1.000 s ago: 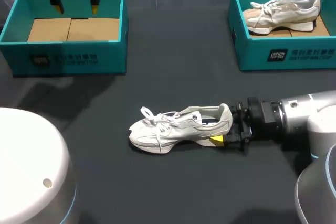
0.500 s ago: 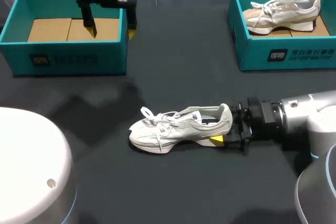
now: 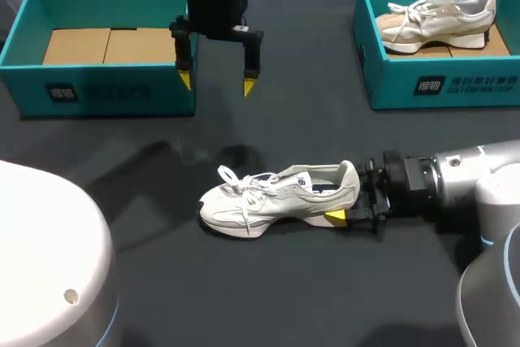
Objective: Take the shoe out of the shoebox, open the shoe tongue, remove and reinsert the insole, then place the shoe into the shoebox
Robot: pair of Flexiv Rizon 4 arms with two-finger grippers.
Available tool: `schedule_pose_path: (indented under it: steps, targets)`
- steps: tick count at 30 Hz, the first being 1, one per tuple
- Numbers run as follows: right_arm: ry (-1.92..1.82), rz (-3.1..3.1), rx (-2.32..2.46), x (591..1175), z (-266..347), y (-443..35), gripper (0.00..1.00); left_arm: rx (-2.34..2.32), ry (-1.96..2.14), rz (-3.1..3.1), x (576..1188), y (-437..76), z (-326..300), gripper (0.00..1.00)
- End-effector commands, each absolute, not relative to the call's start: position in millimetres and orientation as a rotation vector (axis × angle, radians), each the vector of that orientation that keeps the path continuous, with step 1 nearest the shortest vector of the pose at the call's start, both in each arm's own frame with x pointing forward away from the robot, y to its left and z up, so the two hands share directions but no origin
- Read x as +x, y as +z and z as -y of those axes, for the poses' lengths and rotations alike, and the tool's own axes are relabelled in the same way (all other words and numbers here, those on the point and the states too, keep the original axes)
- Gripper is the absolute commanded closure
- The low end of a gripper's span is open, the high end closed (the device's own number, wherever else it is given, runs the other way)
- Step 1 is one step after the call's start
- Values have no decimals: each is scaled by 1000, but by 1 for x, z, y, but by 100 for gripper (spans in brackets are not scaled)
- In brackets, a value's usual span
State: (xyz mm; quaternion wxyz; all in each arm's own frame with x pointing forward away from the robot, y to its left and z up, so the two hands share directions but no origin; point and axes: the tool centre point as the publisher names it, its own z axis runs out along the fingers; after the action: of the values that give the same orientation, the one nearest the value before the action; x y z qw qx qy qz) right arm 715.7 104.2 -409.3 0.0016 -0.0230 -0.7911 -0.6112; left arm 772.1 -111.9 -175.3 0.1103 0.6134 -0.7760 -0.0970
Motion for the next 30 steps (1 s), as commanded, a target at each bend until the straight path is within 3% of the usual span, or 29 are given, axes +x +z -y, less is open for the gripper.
schedule_pose_path:
  steps: [1, 24, 30]
  targets:
    - [-1914, 2487, -73, 716, -104, -409, 100, 1690, -472, 2186, 792, -175, 118, 0]
    - [-1914, 2487, -73, 716, -104, -409, 100, 1690, -472, 2186, 792, -175, 118, 0]
    - [-1914, 2487, -73, 716, -104, -409, 100, 1788, -385, 2227, 758, -184, 130, 0]
